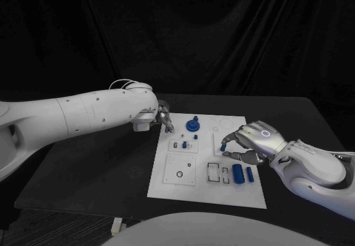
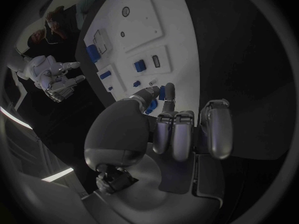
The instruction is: Assemble the parts on the task board
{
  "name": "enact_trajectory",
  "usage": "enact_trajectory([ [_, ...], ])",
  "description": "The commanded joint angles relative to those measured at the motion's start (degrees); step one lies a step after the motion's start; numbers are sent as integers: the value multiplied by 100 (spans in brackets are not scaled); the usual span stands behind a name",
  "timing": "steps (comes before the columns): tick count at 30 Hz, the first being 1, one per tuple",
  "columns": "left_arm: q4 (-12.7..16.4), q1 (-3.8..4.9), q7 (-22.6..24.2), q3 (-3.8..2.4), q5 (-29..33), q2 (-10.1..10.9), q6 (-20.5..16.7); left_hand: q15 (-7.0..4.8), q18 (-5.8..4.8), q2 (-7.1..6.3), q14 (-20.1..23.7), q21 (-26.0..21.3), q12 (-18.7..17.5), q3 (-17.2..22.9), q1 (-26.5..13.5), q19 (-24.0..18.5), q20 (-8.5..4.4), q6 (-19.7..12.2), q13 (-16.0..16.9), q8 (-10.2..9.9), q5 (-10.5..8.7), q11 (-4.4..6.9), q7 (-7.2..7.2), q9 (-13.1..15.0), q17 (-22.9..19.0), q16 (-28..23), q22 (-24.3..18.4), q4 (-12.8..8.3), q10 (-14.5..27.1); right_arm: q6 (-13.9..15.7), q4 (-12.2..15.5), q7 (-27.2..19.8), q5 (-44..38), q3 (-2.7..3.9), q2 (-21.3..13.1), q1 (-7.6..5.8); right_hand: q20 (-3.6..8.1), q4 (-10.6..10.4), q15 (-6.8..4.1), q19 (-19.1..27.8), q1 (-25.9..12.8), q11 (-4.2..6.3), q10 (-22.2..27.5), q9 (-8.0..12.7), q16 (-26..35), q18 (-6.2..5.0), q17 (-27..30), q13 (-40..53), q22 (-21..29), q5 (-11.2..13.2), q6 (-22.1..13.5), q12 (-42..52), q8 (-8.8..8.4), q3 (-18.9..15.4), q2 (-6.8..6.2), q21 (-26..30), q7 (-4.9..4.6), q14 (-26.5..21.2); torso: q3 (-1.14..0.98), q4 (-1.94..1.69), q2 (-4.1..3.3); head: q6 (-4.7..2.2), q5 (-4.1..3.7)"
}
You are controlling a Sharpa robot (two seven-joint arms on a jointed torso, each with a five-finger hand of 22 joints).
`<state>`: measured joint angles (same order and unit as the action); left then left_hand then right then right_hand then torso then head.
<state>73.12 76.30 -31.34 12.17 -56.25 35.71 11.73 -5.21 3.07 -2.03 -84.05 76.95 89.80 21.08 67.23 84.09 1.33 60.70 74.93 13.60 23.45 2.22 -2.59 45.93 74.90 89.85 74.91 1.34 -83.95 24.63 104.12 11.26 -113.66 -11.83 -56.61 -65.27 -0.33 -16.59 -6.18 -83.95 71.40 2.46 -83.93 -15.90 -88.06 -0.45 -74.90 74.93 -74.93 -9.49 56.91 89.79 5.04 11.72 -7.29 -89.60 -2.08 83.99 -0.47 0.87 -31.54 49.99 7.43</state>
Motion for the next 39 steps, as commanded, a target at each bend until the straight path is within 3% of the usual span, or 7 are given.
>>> enact_trajectory([
  [1,382,37,-29,-1,190,196,-330,42,-39,45,-595,-28,20,777,-37,112,26,-58,1507,29,-54,-42,-16,14,1510,15,1153,-737,-605,-33,20,85,-26,2,-7,14,27,7,-37,-568,34,18,-607,7,20,27,-1084,1507,-1483,-25,20,21,-16,43,44,24,0,522,0,5,7,1,13],
  [8,972,64,-28,1,207,537,-376,43,-37,55,-595,-40,20,791,-52,107,27,-64,1507,31,-80,-44,-16,19,1510,15,1150,-739,-605,-31,28,93,-22,2,-10,18,27,9,-36,-564,41,18,-607,8,24,25,-1076,1507,-1480,-32,19,21,-17,47,49,32,1,520,-9,2,12,1,37],
  [13,1087,59,-24,2,209,563,-327,45,-33,71,-595,-61,20,809,-64,99,29,-73,1507,31,-94,-45,-18,25,1510,15,1145,-742,-605,-46,19,93,9,2,-1,22,27,9,-36,-564,41,18,-607,8,24,25,-1076,1507,-1480,-32,19,21,-17,47,49,32,1,520,-8,-4,1,1,29],
  [19,1094,18,-26,3,210,549,-292,51,-29,114,-595,-86,20,843,-116,87,34,-84,1507,22,-175,-50,-20,20,1510,15,1139,-731,-605,-45,23,86,20,2,3,25,27,9,-36,-564,41,18,-607,8,24,25,-1076,1507,-1480,-32,19,21,-17,47,49,32,1,520,0,-11,-9,1,-1],
  [31,901,-109,-35,4,210,364,-365,53,-19,126,-595,-136,20,858,-133,67,37,-96,1507,10,-237,-52,-23,10,1510,15,1126,-738,-605,-28,22,78,24,2,12,30,27,9,-36,-564,41,18,-607,8,24,25,-1076,1507,-1480,-32,19,21,-17,47,49,32,1,520,1,12,-16,1,48],
  [39,730,-199,-32,4,210,258,-392,57,-10,147,-595,-182,20,859,-171,48,41,-92,1507,5,-305,-55,-24,0,1510,15,1114,-721,-605,-26,25,79,24,2,9,33,27,9,-36,-564,41,18,-607,8,24,25,-1076,1507,-1480,-32,19,21,-17,47,49,32,1,520,-2,-2,-16,1,35],
])
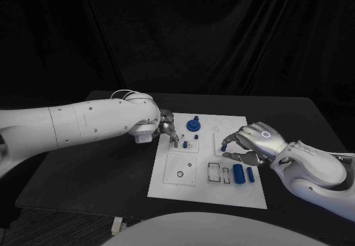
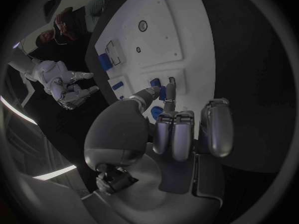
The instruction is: Assemble the parts on the task board
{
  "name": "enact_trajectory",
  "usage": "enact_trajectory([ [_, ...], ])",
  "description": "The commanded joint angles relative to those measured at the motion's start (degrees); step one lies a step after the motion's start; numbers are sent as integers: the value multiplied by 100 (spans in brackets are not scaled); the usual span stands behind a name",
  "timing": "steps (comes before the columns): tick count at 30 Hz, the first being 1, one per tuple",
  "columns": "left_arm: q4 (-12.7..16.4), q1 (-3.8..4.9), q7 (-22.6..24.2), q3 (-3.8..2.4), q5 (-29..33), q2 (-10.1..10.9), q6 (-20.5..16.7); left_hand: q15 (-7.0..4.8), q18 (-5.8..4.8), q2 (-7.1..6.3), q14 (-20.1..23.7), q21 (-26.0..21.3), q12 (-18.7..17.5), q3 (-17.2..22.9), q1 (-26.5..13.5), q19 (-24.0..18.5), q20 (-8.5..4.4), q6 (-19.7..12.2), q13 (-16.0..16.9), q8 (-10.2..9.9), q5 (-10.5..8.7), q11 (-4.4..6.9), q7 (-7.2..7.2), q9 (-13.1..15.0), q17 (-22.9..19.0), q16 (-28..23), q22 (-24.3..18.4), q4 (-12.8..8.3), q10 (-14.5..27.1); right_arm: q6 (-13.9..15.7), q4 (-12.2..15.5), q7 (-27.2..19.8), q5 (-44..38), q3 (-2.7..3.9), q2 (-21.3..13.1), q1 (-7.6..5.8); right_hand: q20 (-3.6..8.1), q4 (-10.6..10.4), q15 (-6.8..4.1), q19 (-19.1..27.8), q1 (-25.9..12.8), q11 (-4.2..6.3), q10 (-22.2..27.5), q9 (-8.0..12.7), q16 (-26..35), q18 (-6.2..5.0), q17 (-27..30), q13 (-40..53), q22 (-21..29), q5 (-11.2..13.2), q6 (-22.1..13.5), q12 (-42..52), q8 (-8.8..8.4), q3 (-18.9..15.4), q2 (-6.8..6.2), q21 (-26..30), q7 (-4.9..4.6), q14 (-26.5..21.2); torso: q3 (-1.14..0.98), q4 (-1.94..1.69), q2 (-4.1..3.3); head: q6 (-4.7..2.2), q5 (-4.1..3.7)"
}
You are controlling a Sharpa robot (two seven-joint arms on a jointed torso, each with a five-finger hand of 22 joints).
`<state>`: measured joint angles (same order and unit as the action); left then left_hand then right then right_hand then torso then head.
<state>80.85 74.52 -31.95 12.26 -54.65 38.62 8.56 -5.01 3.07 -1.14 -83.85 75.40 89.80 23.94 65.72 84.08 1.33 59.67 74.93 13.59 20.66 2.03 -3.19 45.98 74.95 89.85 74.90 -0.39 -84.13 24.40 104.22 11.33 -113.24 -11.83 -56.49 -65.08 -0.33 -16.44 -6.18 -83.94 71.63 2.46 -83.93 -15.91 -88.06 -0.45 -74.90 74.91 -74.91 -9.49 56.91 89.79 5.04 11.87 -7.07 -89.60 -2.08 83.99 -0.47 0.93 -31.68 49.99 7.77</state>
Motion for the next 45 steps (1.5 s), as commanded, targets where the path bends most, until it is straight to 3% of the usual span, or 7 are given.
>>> enact_trajectory([
  [1,-58,-26,30,-5,50,-40,-80,37,-11,58,-615,-26,20,574,-19,49,41,11,1507,6,-26,-37,36,-6,1505,15,1115,-548,-587,-2,15,72,-17,2,-3,15,27,-6,-36,-564,18,18,-607,9,24,25,-1076,1509,-1483,-32,19,21,-17,32,26,32,0,520,-1,-7,-1,1,3],
  [20,-175,-90,28,-5,50,-101,-3,37,-3,70,-615,-68,20,555,-75,32,44,20,1507,2,-106,-33,44,-16,1505,15,1104,-518,-587,-2,4,69,-17,2,14,17,25,-3,-34,-560,35,16,-607,12,29,23,-1066,1509,-1480,-39,22,21,-15,39,28,39,-1,518,-1,-5,2,1,5],
  [45,-183,-100,12,-4,50,-102,202,35,9,96,-615,-128,20,538,-134,9,44,28,1507,1,-154,-28,53,-25,1505,15,1088,-474,-587,13,22,66,-17,2,-11,17,25,-2,-33,-559,40,15,-607,13,28,23,-1068,1509,-1480,-39,23,21,-15,41,27,40,-1,518,0,-9,3,1,18],
])
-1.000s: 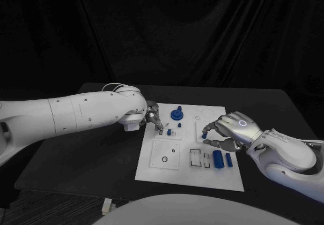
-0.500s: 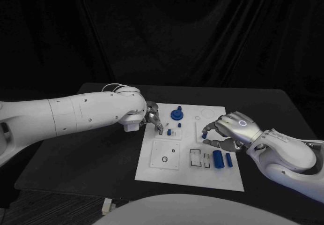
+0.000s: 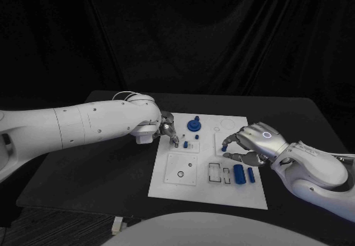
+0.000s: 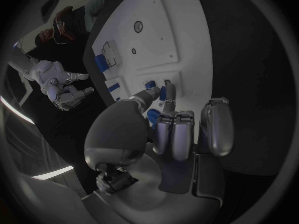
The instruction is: Assemble the parts on the task board
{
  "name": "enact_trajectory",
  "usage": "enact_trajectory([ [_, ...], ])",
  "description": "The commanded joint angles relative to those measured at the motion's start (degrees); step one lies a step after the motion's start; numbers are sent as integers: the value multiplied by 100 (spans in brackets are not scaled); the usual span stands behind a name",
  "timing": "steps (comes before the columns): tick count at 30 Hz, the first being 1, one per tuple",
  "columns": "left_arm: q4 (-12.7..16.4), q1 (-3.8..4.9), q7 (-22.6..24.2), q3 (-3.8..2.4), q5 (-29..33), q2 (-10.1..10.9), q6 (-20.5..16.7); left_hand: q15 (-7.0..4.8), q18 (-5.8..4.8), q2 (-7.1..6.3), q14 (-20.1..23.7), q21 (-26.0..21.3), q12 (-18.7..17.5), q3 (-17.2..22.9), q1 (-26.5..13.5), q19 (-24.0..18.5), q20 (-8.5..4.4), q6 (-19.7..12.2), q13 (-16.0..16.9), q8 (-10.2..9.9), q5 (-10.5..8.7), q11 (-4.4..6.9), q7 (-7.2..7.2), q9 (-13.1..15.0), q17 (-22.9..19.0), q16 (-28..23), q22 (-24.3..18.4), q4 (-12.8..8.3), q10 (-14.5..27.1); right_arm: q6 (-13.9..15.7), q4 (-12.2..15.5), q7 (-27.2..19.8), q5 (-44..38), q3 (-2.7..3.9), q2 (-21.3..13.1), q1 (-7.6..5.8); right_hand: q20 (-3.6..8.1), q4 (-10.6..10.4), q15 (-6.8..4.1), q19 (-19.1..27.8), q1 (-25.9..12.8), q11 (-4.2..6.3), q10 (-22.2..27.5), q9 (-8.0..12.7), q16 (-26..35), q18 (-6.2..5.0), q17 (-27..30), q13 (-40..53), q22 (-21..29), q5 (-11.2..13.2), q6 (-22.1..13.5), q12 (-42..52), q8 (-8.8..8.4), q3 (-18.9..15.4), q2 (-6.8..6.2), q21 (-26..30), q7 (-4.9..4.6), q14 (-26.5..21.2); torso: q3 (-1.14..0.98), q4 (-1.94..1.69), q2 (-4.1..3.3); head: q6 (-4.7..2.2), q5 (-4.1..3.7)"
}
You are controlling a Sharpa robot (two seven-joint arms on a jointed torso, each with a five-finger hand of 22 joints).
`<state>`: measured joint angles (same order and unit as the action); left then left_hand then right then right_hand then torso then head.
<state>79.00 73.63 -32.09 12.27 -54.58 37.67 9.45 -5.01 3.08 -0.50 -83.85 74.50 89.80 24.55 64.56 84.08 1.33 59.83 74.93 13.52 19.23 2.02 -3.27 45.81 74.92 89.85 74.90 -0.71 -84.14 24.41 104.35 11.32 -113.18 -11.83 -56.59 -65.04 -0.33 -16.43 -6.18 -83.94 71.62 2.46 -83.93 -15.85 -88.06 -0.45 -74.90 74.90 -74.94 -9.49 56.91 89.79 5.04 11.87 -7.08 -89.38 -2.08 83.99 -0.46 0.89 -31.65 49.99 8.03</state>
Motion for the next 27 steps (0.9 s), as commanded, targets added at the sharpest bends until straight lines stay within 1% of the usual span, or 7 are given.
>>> enact_trajectory([
  [1,0,-13,23,-5,43,-7,131,35,9,32,-615,-39,20,477,-19,9,44,12,1507,7,-12,-28,61,-8,1508,15,1088,-442,-586,12,8,66,-23,2,1,13,25,-2,-33,-559,41,15,-607,7,28,22,-1068,1510,-1477,-40,23,21,-15,41,28,18,-1,518,-1,-3,-3,1,-10],
  [3,-1,-14,21,-5,43,-7,150,35,8,33,-615,-36,20,476,-21,10,44,13,1507,8,-13,-28,61,-8,1508,15,1089,-440,-586,14,8,65,-23,2,2,13,25,-2,-33,-559,41,15,-607,7,28,22,-1068,1510,-1477,-40,23,21,-15,41,28,18,-1,518,0,-3,-3,1,-5],
  [8,-7,-24,16,-5,43,-10,200,34,10,38,-615,-48,20,472,-35,6,44,15,1507,8,-19,-27,63,-8,1508,15,1086,-430,-586,13,4,64,-23,2,5,13,24,-1,-33,-558,45,15,-607,7,31,22,-1060,1510,-1476,-39,24,21,-15,41,25,19,-2,517,-1,-5,-4,1,-25],
  [19,-54,-51,18,-5,43,-28,231,30,16,36,-615,-79,20,428,-134,-6,42,6,1507,-1,-69,-21,73,-20,1508,15,1078,-370,-586,9,-2,59,-23,2,10,14,24,-1,-33,-558,45,15,-607,7,31,22,-1060,1510,-1476,-39,24,21,-15,41,25,19,-2,517,0,-1,-1,1,1],
  [24,-105,-61,20,-5,43,-49,238,27,20,42,-615,-102,20,400,-192,-13,40,-1,1507,-11,-146,-15,81,-31,1508,15,1073,-332,-586,5,-4,55,-23,2,14,14,24,-1,-33,-558,45,15,-607,7,31,22,-1060,1510,-1476,-39,24,21,-15,41,25,19,-2,517,-2,0,-4,1,-1],
  [26,-130,-65,21,-5,43,-59,240,23,22,69,-615,-120,20,353,-291,-17,39,-5,1507,-28,-332,-9,89,-52,1508,15,1070,-247,-586,4,-4,54,-23,2,14,14,24,-1,-33,-558,45,15,-607,7,31,22,-1060,1510,-1476,-39,24,21,-15,41,25,19,-2,517,-2,-1,-4,1,7],
  [27,-143,-66,21,-5,43,-65,240,23,21,72,-615,-116,20,351,-297,-16,38,-4,1507,-30,-347,-9,90,-54,1508,15,1071,-241,-586,4,-4,54,-23,2,13,14,24,-1,-33,-558,45,15,-607,7,31,22,-1060,1510,-1476,-39,24,21,-15,41,25,19,-2,517,-2,-2,-3,1,3],
])
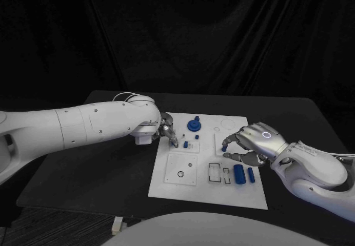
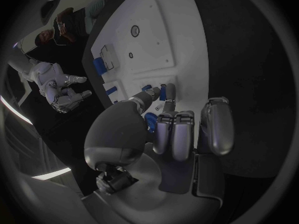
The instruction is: Assemble the parts on the task board
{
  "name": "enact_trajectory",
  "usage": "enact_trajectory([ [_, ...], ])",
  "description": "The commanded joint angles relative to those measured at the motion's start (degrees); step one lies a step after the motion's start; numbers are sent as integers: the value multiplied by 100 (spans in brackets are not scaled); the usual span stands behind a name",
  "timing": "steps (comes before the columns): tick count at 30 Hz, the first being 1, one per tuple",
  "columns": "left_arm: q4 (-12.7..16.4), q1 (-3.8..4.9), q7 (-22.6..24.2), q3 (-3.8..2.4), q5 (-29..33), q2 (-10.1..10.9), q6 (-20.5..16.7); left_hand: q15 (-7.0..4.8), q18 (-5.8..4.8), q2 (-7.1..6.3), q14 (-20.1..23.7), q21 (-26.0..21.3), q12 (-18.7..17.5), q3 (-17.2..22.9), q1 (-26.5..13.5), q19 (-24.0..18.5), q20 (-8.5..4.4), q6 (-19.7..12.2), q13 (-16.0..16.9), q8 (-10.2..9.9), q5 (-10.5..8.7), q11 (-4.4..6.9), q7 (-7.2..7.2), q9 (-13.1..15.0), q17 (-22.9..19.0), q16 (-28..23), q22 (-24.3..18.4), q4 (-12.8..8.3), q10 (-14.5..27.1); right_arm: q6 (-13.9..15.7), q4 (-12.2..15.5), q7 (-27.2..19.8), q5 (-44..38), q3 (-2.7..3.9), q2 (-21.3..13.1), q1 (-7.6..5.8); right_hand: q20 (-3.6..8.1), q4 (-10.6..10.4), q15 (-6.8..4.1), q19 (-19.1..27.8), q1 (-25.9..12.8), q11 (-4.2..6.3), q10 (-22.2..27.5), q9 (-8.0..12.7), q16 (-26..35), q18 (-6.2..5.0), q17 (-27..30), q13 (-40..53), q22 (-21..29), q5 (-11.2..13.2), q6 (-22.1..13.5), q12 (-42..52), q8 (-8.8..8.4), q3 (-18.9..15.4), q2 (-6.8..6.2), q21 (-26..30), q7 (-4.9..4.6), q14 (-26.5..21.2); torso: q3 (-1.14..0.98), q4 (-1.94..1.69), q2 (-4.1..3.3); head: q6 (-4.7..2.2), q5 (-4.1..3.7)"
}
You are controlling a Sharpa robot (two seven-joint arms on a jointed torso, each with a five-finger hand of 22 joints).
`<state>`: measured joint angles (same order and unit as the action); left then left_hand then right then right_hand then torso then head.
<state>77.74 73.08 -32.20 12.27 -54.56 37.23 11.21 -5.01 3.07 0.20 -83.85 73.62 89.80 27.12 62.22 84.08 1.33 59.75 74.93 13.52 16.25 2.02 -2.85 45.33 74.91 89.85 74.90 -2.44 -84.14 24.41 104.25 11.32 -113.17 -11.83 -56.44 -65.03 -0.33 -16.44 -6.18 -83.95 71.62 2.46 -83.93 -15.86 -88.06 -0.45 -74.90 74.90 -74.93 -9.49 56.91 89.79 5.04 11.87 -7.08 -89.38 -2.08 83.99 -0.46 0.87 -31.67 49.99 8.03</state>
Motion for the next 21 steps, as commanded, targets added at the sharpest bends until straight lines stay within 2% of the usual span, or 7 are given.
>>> enact_trajectory([
  [1,-38,-14,32,-5,42,-30,63,22,23,6,-615,-36,20,86,-76,-18,37,0,1507,-34,-78,-8,48,-12,1509,15,1069,-57,-586,4,7,55,-24,2,-2,13,24,-1,-33,-558,45,14,-607,8,31,23,-1060,1510,-1478,-39,24,21,-15,41,25,19,-2,517,-2,1,0,1,0],
  [7,-117,-35,34,-5,42,-58,56,24,31,29,-615,-85,20,46,-144,-35,37,-13,1507,-58,-197,-12,43,-37,1509,15,1057,16,-586,4,13,59,-24,2,-6,13,24,-1,-33,-558,45,14,-607,8,31,23,-1060,1510,-1478,-39,24,21,-15,41,25,19,-2,517,-1,0,-1,1,-19],
  [21,-143,-73,48,-5,42,-82,35,30,41,41,-615,-148,20,-23,-211,-57,40,-16,1507,-78,-200,-18,37,-61,1509,15,1042,96,-586,14,7,60,-24,2,4,14,23,-2,-32,-554,52,13,-607,10,33,21,-1057,1510,-1476,-38,26,21,-14,44,27,26,-4,516,1,2,0,1,-18],
])
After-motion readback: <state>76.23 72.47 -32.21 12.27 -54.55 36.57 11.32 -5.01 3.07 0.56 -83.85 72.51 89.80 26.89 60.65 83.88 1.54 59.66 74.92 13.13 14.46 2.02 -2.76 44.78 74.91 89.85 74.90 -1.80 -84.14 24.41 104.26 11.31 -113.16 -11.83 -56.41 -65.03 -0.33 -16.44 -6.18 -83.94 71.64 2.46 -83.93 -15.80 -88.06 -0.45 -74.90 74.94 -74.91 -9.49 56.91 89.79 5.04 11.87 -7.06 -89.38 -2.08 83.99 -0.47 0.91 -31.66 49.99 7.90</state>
